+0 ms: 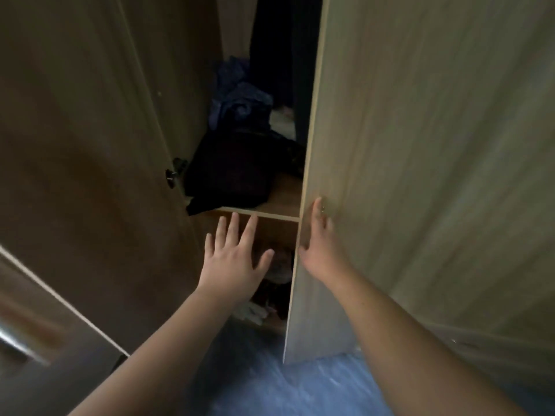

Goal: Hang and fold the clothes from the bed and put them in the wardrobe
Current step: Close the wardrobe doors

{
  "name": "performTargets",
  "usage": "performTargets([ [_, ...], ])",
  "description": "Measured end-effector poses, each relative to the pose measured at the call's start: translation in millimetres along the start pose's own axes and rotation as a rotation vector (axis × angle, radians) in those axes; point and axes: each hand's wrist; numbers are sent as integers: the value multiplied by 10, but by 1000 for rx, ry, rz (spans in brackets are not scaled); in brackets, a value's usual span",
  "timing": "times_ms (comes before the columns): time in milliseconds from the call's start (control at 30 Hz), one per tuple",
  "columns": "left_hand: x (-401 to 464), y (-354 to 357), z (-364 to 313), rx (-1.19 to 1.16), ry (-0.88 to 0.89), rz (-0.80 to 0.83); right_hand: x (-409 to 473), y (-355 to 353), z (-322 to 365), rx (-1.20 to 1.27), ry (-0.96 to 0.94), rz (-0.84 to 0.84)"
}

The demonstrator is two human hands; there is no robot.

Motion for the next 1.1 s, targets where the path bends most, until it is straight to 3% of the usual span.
performTargets([
  [400,1511,51,95,23,67,-3,1284,346,-194,-192,105,-86],
  [800,1117,-68,26,-14,-57,-65,1262,204,-196,-235,107,44],
  [967,525,-121,281,-17,-149,-97,701,240,326,-221,-193,130],
  [1100,-15,-175,720,71,-230,-122,210,466,772,-198,-399,322],
])
Point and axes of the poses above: each hand's wrist, its own x-axis towards the middle knuckle, its own y-axis out of the palm, z = x × y, and after that the axes turned 12 degrees about -y, right-handed
